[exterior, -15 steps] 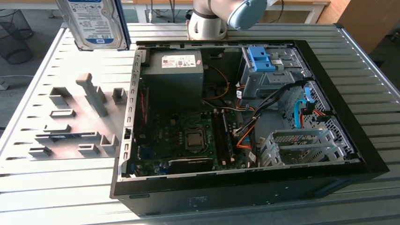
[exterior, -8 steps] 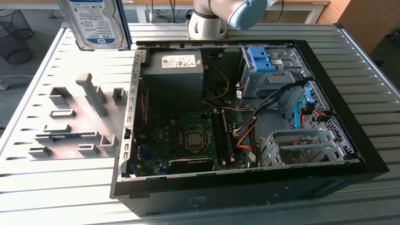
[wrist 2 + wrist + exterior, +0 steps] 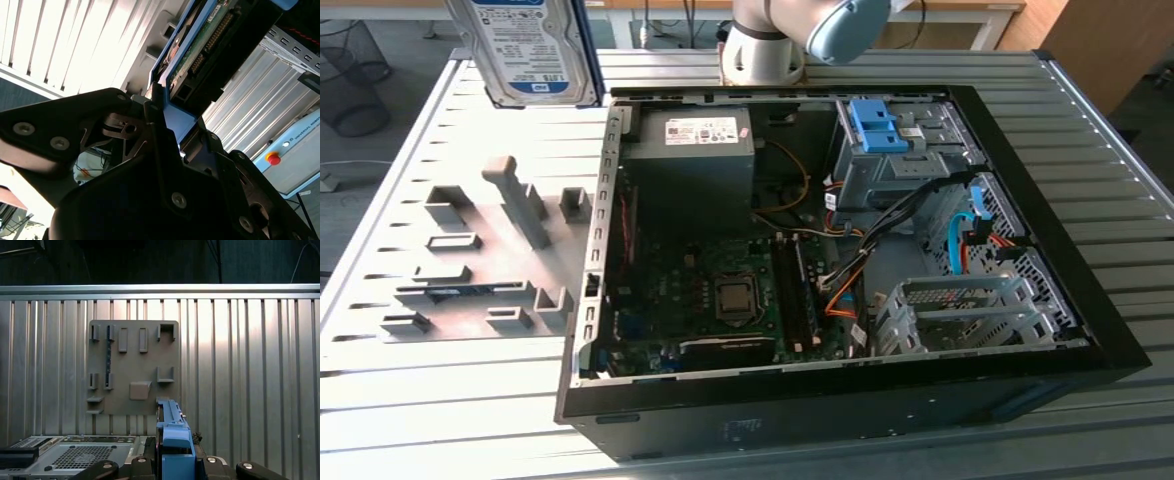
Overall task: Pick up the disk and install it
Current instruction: 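Pick up the disk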
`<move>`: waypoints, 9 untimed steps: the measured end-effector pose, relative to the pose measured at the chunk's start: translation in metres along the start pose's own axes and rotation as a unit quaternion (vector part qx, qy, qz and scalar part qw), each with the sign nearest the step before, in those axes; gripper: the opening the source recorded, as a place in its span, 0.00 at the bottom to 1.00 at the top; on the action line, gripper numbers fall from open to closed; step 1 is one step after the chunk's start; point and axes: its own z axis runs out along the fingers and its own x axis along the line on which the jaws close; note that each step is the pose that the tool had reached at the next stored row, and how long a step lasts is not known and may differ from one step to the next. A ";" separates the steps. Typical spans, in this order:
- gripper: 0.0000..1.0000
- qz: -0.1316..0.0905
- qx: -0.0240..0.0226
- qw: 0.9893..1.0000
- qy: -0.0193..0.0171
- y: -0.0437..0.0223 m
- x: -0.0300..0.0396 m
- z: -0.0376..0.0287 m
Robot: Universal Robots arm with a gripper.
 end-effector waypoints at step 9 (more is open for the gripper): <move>0.36 0.000 0.000 1.000 0.000 -0.0050 -0.0001 -0.0001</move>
